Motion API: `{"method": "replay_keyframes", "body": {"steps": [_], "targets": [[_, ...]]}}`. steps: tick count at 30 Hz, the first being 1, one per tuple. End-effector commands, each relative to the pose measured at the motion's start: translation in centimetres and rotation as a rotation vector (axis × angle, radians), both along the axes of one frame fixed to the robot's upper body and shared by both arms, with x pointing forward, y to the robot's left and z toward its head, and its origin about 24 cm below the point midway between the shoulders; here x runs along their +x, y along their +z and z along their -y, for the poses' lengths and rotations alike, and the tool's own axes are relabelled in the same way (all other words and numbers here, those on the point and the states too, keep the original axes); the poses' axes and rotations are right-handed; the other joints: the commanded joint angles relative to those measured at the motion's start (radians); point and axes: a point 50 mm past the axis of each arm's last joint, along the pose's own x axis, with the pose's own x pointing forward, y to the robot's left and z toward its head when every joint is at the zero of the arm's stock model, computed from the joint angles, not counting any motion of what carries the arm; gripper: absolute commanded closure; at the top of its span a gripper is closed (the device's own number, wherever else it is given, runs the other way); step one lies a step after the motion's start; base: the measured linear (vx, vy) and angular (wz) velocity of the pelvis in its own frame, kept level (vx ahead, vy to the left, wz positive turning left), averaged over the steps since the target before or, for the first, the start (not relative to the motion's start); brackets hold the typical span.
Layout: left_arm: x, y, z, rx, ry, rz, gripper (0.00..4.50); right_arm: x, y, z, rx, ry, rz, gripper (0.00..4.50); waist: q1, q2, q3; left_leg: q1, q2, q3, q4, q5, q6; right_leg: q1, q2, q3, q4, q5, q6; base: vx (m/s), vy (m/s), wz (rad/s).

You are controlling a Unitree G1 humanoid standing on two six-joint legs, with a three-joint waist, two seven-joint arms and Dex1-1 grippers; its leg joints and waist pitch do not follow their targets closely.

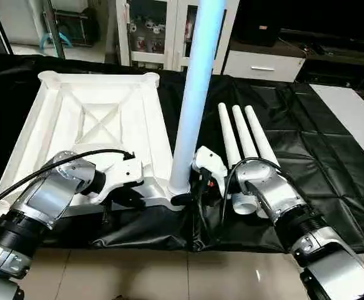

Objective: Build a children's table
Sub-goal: Rotate leg to tighten

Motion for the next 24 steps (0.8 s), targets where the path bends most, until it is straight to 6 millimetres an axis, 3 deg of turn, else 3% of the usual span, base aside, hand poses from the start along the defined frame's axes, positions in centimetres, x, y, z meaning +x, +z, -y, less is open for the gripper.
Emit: {"method": "replay_keyframes", "body": {"steps": [1,4,7,10,11,13,16,17,18,19,22,24], "targets": [[-1.5,-2.6,1.0,0.047,-0.069,-0.121,4.5,0.2,0.5,-0.1,0.029,0.008,0.011,1.81,-0.004,0.02,-0.056,0.01,0.022,-0.004,-0.073,-0.357,-0.032,0.039,-0.043,0.038,-0.052,-0.332,-0.196,0.0,0.0,0.0],[-0.9,-2.6,1.4,0.019,-0.013,-0.072,4.5,0.9,0.4,-0.5,0.065,-0.122,0.02,1.81,-0.006,0.02,-0.055,0.009,0.022,-0.005,-0.074,-0.359,-0.035,0.039,-0.044,0.038,-0.053,-0.342,-0.194,0.0,0.0,0.0],[0.3,-2.6,2.0,-0.008,0.076,0.009,4.5,1.6,0.0,-0.8,0.089,-0.267,0.014,1.81,-0.012,0.017,-0.05,0.012,0.019,-0.008,-0.073,-0.413,-0.052,0.031,-0.046,0.038,-0.063,-0.436,-0.175,0.0,0.0,0.0],[3.0,-2.2,3.0,-0.067,0.347,0.142,4.5,2.4,-0.5,-1.8,0.164,-0.52,-0.045,1.81,-0.015,0.016,-0.049,0.019,0.016,-0.011,-0.067,-0.452,-0.061,0.023,-0.049,0.034,-0.074,-0.54,-0.142,-0.02,-0.003,0.0],[3.8,-2.0,3.5,-0.095,0.432,0.167,4.5,2.6,-0.9,-2.4,0.181,-0.609,-0.064,1.81,-0.02,0.014,-0.048,0.019,0.013,-0.017,-0.064,-0.478,-0.059,0.022,-0.05,0.024,-0.086,-0.62,-0.107,-0.061,0.0,-0.05],[4.7,-1.8,4.0,-0.119,0.519,0.208,4.5,2.8,-1.3,-3.1,0.187,-0.734,-0.08,1.82,-0.023,0.016,-0.049,0.015,0.012,-0.021,-0.065,-0.478,-0.055,0.024,-0.053,0.016,-0.096,-0.661,-0.075,-0.03,0.0,-0.02],[5.7,-1.5,4.5,-0.132,0.62,0.276,4.5,2.9,-2.0,-3.8,0.161,-0.888,-0.077,1.83,-0.029,0.017,-0.049,0.017,0.011,-0.023,-0.064,-0.495,-0.046,0.019,-0.051,0.009,-0.106,-0.666,-0.062,0.0,0.0,0.0],[6.3,-1.4,5.1,-0.15,0.681,0.318,4.5,2.6,-2.0,-5.2,0.161,-0.903,-0.053,1.83,-0.033,0.023,-0.053,0.022,0.011,-0.024,-0.065,-0.507,-0.049,0.018,-0.049,0.004,-0.107,-0.64,-0.065,0.0,0.0,0.0],[6.3,-1.4,5.1,-0.15,0.681,0.318,4.5,2.6,-2.0,-5.2,0.161,-0.903,-0.053,1.83,-0.032,0.025,-0.055,0.022,0.012,-0.024,-0.065,-0.502,-0.048,0.019,-0.05,0.004,-0.106,-0.619,-0.07,0.0,0.0,0.0],[6.3,-1.4,5.1,-0.15,0.681,0.318,4.5,2.6,-2.0,-5.2,0.161,-0.903,-0.053,1.83,-0.03,0.023,-0.056,0.02,0.014,-0.023,-0.068,-0.495,-0.045,0.02,-0.049,0.006,-0.103,-0.577,-0.08,0.0,0.0,0.0],[6.8,-1.2,5.9,-0.167,0.746,0.373,4.5,2.2,-1.3,-7.7,0.215,-0.909,-0.04,1.83,-0.032,0.016,-0.052,0.011,0.014,-0.019,-0.071,-0.497,-0.037,0.019,-0.047,0.012,-0.097,-0.544,-0.093,0.0,0.0,0.0],[6.9,-1.2,5.8,-0.163,0.748,0.373,4.5,2.3,-0.8,-8.1,0.256,-0.896,-0.044,1.83,-0.026,0.013,-0.054,0.013,0.012,-0.016,-0.069,-0.477,-0.03,0.017,-0.049,0.018,-0.093,-0.533,-0.096,0.0,0.0,0.0]]}}
